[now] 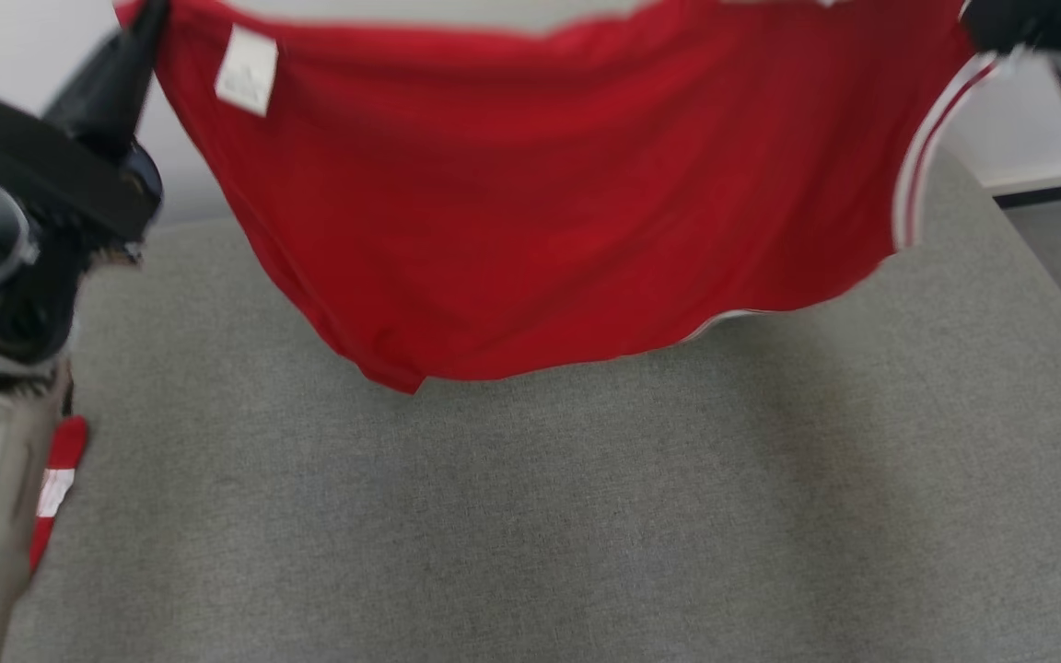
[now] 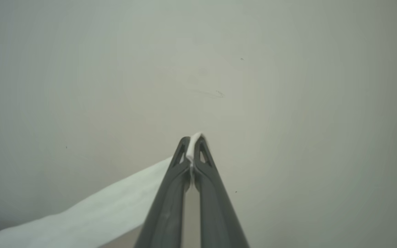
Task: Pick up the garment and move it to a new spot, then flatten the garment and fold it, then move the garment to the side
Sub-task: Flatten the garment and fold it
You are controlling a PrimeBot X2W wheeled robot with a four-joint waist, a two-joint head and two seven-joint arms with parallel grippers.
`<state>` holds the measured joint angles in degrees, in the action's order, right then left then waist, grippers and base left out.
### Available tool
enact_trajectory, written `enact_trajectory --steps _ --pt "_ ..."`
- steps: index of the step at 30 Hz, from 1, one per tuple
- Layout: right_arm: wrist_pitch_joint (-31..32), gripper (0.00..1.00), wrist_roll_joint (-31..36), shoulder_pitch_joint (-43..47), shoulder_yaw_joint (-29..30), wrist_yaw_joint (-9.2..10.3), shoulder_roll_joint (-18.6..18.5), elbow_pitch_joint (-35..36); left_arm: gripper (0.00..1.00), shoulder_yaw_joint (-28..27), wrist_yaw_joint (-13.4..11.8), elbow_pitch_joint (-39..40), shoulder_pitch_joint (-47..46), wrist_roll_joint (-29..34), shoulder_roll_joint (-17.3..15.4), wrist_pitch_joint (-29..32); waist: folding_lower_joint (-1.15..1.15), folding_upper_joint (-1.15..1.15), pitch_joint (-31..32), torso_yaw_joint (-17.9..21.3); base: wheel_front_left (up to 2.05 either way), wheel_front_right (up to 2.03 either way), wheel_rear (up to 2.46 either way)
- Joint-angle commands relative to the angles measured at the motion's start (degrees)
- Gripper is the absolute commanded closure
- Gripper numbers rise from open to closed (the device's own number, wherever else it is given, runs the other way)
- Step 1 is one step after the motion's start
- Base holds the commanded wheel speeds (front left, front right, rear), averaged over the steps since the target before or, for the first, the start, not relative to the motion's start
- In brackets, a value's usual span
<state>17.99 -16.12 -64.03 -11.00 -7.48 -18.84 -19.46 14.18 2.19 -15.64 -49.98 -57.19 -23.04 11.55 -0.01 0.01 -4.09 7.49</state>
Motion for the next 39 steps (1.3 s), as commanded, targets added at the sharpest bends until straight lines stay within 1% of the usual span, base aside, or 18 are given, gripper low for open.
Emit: enact_trajectory --steps 1,2,7,8,9,10,13,18,22,25,29,31,32,34,35,39 --pt "-0.8 1.00 0.6 -1.5 -0.2 0.00 -0.6 -0.6 1.00 -0.1 0.0 0.0 -1.4 0.2 -0.5 0.3 0.01 -0.01 -1.9 0.4 0.00 0.00 0.00" --pt "-2.4 1.00 0.6 -5.1 -0.4 0.00 -0.8 -3.5 1.00 -0.1 -0.2 -0.2 -4.2 0.0 -0.3 1.2 0.01 -0.01 -2.9 0.3 0.00 0.00 0.00" --pt "-6.2 1.00 -0.1 -11.7 1.4 0.00 0.0 -9.2 1.00 -1.2 -0.7 -0.7 -8.9 -1.6 0.6 1.7 0.01 -0.01 -5.5 -0.1 0.00 0.00 0.00" --pt "-7.8 1.00 0.3 -12.7 2.4 0.00 0.2 -10.0 1.00 -2.1 -0.8 -0.6 -9.7 -2.0 1.0 0.6 0.01 -0.01 -6.1 -0.2 0.00 0.00 0.00" --pt "-8.9 1.00 0.7 -13.2 3.0 0.00 0.4 -11.0 1.00 -3.5 -1.2 -0.7 -10.3 -3.1 2.1 -0.6 0.01 -0.01 -6.5 -0.4 0.00 0.00 0.00" --pt "-9.6 1.00 0.4 -13.3 3.5 0.00 0.9 -12.2 1.00 -3.9 -1.2 -1.2 -10.3 -3.9 2.7 -0.7 0.01 -0.01 -6.8 -0.6 0.00 0.00 0.00" --pt "-12.3 1.00 0.9 -14.4 4.0 0.00 1.0 -14.6 1.00 -3.7 -0.7 -2.3 -9.4 -3.7 2.3 -0.9 0.01 -0.01 -7.3 -1.0 0.00 0.00 0.00" --pt "-12.9 1.00 0.3 -14.8 3.4 0.00 0.3 -17.7 1.00 -3.4 -0.2 -3.0 -8.5 -3.9 1.9 -0.2 0.01 -0.01 -7.7 -1.5 0.00 0.00 0.00" --pt "-11.8 1.00 -1.2 -15.4 3.0 0.00 0.2 -18.5 1.00 -3.5 -0.8 -2.5 -8.6 -4.5 2.1 0.2 0.01 -0.01 -9.6 -1.8 0.00 0.00 0.00" --pt "-11.0 1.00 -3.9 -16.8 4.5 0.00 0.5 -17.9 1.00 -3.3 -1.8 -1.5 -10.3 -3.9 2.3 0.4 0.01 -0.01 -13.2 -2.0 0.00 0.00 0.00" --pt "-10.7 1.00 -6.3 -19.4 7.4 0.00 1.6 -17.4 1.00 -4.1 -4.2 -1.0 -14.1 -3.2 3.3 -0.8 0.01 -0.01 -20.5 -2.1 0.00 0.00 0.00" --pt "-12.5 1.00 -6.9 -21.2 9.3 0.00 2.6 -17.7 1.00 -4.5 -5.3 -2.2 -16.2 -2.4 3.6 -2.1 0.01 -0.01 -23.8 -2.0 0.00 0.00 0.00" --pt "-12.5 1.00 -6.9 -21.2 9.3 0.00 2.6 -17.7 1.00 -4.5 -5.3 -2.2 -16.2 -2.4 3.6 -2.1 0.01 -0.01 -23.8 -2.0 0.00 0.00 0.00" --pt "-16.8 1.00 -4.9 -23.4 12.4 0.00 3.0 -18.2 1.00 -4.1 -5.4 -3.9 -19.3 0.2 3.0 -4.6 0.01 -0.01 -26.6 -1.9 0.00 0.00 0.00" --pt "-19.3 1.00 -4.1 -24.9 14.2 0.00 3.6 -18.5 1.00 -3.7 -4.9 -4.6 -21.1 2.1 2.6 -6.6 0.01 -0.01 -27.7 -1.9 0.00 0.00 0.00" --pt "-29.2 1.00 0.5 -31.3 20.0 0.07 5.7 -19.2 1.00 -4.2 -3.3 -7.0 -28.6 6.8 3.6 -16.7 0.01 -0.01 -31.2 -1.9 0.00 0.00 0.00"
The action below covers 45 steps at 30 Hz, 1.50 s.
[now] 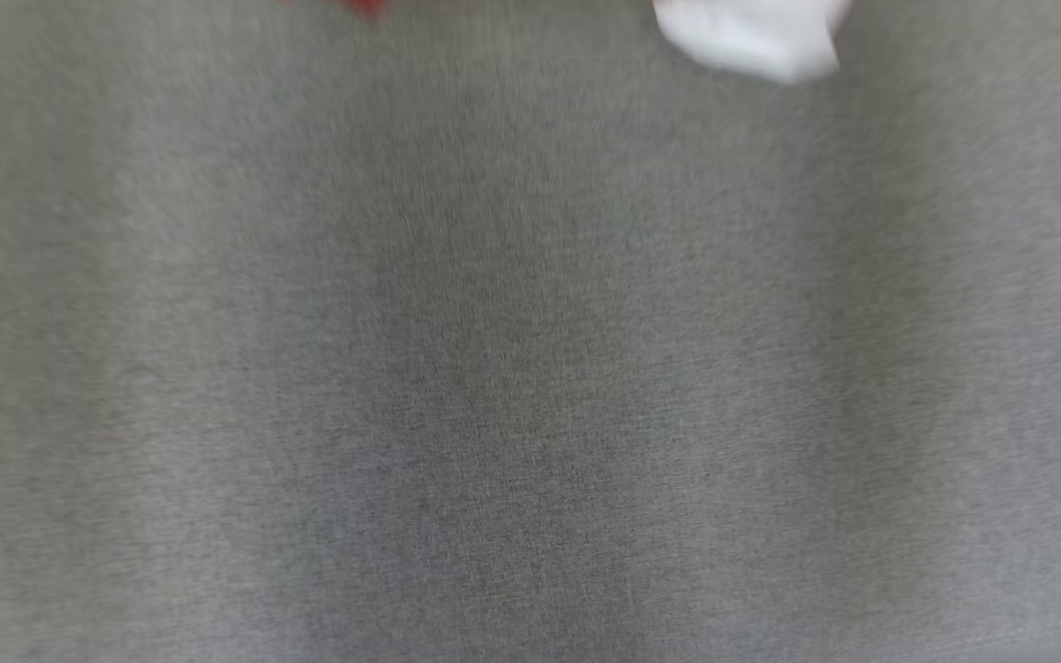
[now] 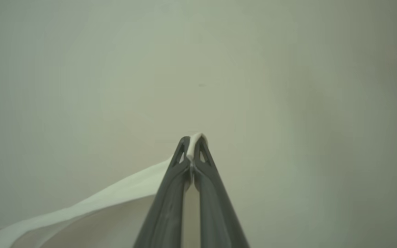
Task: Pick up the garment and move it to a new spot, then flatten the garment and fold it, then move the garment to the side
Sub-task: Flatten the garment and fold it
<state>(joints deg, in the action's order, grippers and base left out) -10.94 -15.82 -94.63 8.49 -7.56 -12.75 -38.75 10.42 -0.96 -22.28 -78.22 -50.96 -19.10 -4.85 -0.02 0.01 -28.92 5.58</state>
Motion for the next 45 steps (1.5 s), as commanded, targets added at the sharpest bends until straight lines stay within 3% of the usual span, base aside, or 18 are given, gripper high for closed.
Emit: enact_trajectory --steps 1,4,8,14,20,25,28,35,45 --pt "-1.6 1.00 1.2 -2.6 1.7 0.15 -0.3 0.3 1.00 -0.7 0.3 -0.9 -2.3 1.5 -0.3 -2.6 0.02 -0.01 -7.0 0.0 0.00 0.00 0.00" --pt "-3.6 1.00 4.2 -7.2 3.6 0.15 0.1 2.6 1.00 -1.2 1.7 -2.0 -7.9 3.5 0.1 -7.4 0.02 -0.01 -9.6 -0.2 0.00 0.00 0.00" --pt "-4.2 1.00 8.1 -8.7 1.2 0.15 -1.8 7.0 1.00 -1.6 4.9 -2.9 -11.9 5.9 1.0 -9.9 0.02 -0.01 -14.2 -0.9 0.00 0.00 0.00" --pt "-4.3 1.00 6.4 -0.7 -2.8 0.15 -3.6 10.8 1.00 -2.7 7.4 -3.9 -6.3 8.6 2.3 -10.3 0.02 -0.01 -16.6 -1.8 0.00 0.00 0.00" --pt "-3.5 1.00 -0.2 12.7 -9.4 0.15 -6.5 16.2 1.00 -1.5 8.5 -0.9 4.3 6.5 4.5 -10.3 0.02 -0.01 -12.7 -2.8 0.00 0.00 0.00" --pt "5.1 1.00 -3.0 27.6 -11.3 0.15 -9.6 20.9 1.00 1.5 8.3 3.5 16.0 2.4 2.9 -10.3 0.02 -0.01 -6.0 -3.7 0.00 0.00 0.00" --pt "12.8 1.00 -3.8 38.0 -9.1 0.15 -8.9 24.1 1.00 1.3 8.3 4.8 24.3 1.4 2.5 -10.3 0.02 -0.01 -1.1 -3.9 0.00 0.00 0.00" --pt "28.6 1.00 -1.2 62.1 -3.6 0.15 -5.4 34.6 1.00 4.6 8.3 6.2 43.5 0.5 3.1 -10.3 0.02 -0.01 9.6 -4.1 0.00 0.00 0.00" --pt "40.0 1.00 4.8 83.5 0.5 0.15 1.1 44.0 1.00 7.8 7.5 5.8 60.3 -0.1 5.9 -10.3 0.02 -0.01 17.9 -3.6 0.00 0.00 0.00"
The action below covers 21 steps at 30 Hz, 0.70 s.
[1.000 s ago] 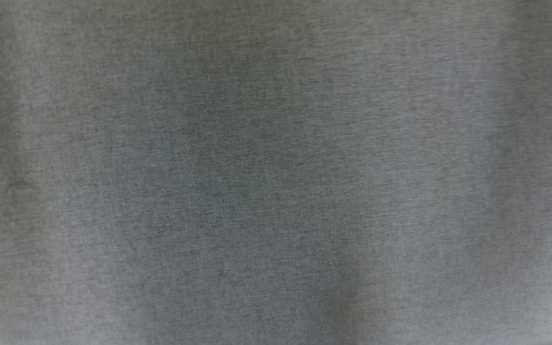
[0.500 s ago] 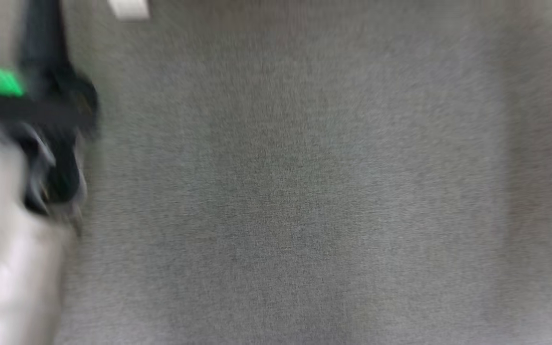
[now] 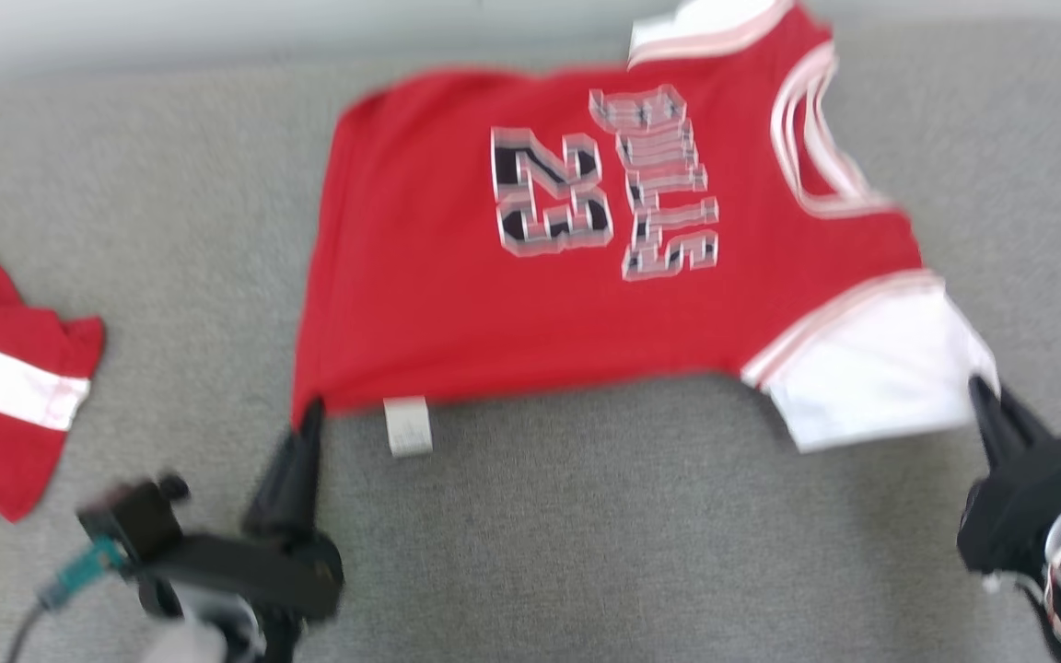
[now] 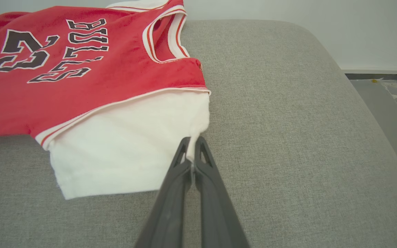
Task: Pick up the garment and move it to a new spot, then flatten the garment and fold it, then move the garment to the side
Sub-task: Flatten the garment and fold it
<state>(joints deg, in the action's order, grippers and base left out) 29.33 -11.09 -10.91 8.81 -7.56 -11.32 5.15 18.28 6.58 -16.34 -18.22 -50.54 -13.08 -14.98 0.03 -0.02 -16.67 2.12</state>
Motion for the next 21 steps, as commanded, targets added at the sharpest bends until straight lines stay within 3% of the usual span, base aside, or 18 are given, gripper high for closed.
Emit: enact_trajectory --steps 1,11,21 --pt "0.2 1.00 0.4 1.0 0.4 0.15 0.4 0.3 1.00 0.2 0.0 -0.2 1.6 -0.6 0.1 -0.2 -0.03 0.02 6.4 0.0 0.00 0.00 0.00" --pt "3.6 1.00 6.4 11.5 3.3 0.15 4.9 0.4 1.00 3.1 -3.1 -0.8 14.1 0.2 1.0 0.8 -0.03 0.02 13.2 -0.9 0.00 0.00 0.00" --pt "12.1 1.00 7.2 18.0 5.5 0.15 6.1 0.5 1.00 6.4 -6.1 -0.1 19.7 1.5 -1.3 6.1 -0.03 0.02 16.2 -1.3 0.00 0.00 0.00"
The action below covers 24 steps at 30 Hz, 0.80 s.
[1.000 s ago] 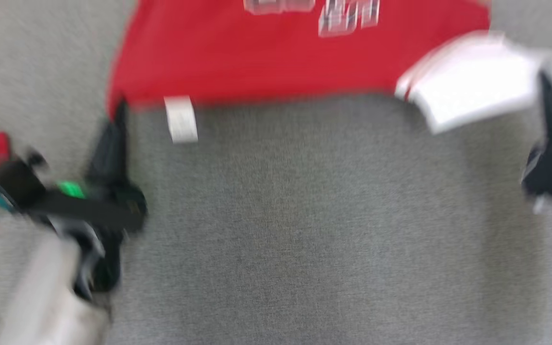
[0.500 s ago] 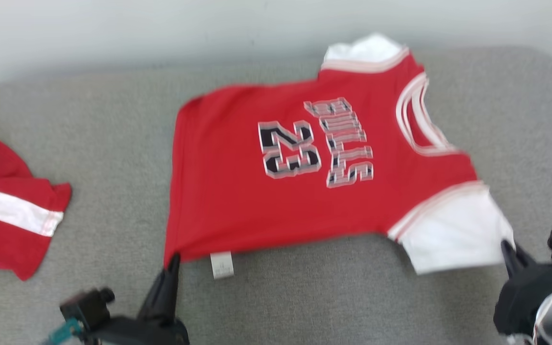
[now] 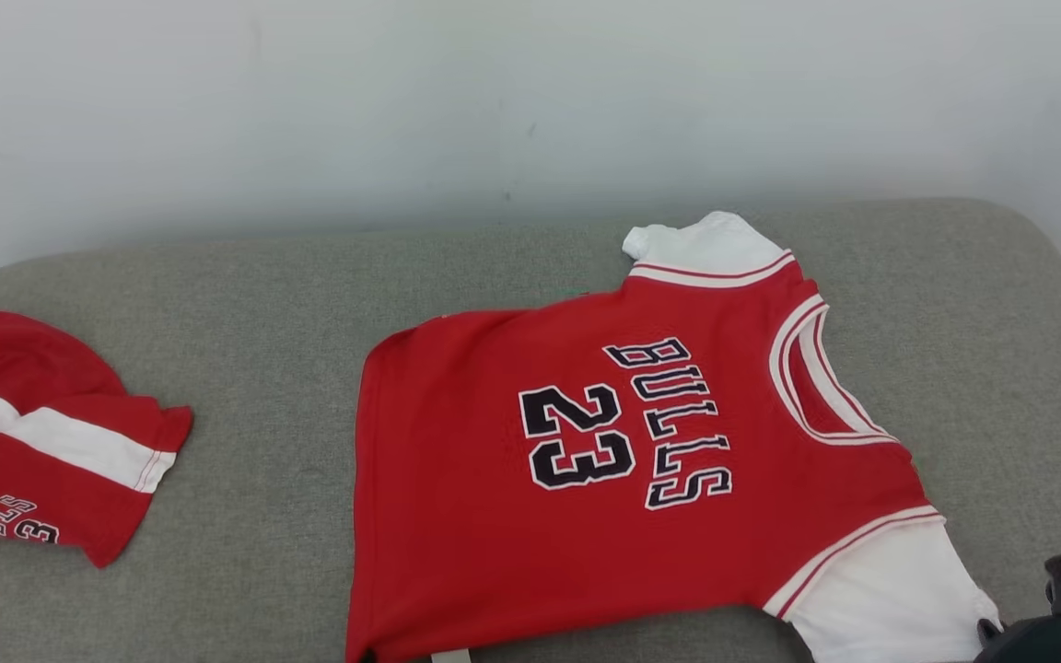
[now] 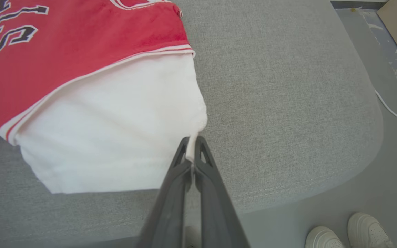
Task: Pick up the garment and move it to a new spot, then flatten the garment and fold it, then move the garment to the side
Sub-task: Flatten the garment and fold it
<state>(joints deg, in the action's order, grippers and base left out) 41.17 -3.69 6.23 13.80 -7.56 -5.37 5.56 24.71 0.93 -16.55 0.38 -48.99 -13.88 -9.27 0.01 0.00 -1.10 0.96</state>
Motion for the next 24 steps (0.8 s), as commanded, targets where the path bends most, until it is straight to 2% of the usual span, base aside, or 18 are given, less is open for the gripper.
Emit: enact_trajectory --steps 1,16,24 --pt "0.6 1.00 -0.4 1.2 0.7 0.15 0.3 0.2 1.00 0.3 -0.5 0.4 1.4 -0.1 -0.6 1.0 -0.01 0.00 0.7 -0.1 0.00 0.00 0.00" --pt "8.7 1.00 -1.9 6.0 1.3 0.16 0.8 2.1 1.00 1.9 -2.9 2.4 3.8 0.5 -3.3 5.6 -0.01 0.00 1.2 0.8 0.00 0.00 0.00" --pt "6.4 1.00 -4.0 4.2 1.1 0.16 1.4 4.0 1.00 0.7 -3.4 5.3 3.0 -0.8 -3.9 6.1 -0.01 0.00 0.7 1.2 0.00 0.00 0.00"
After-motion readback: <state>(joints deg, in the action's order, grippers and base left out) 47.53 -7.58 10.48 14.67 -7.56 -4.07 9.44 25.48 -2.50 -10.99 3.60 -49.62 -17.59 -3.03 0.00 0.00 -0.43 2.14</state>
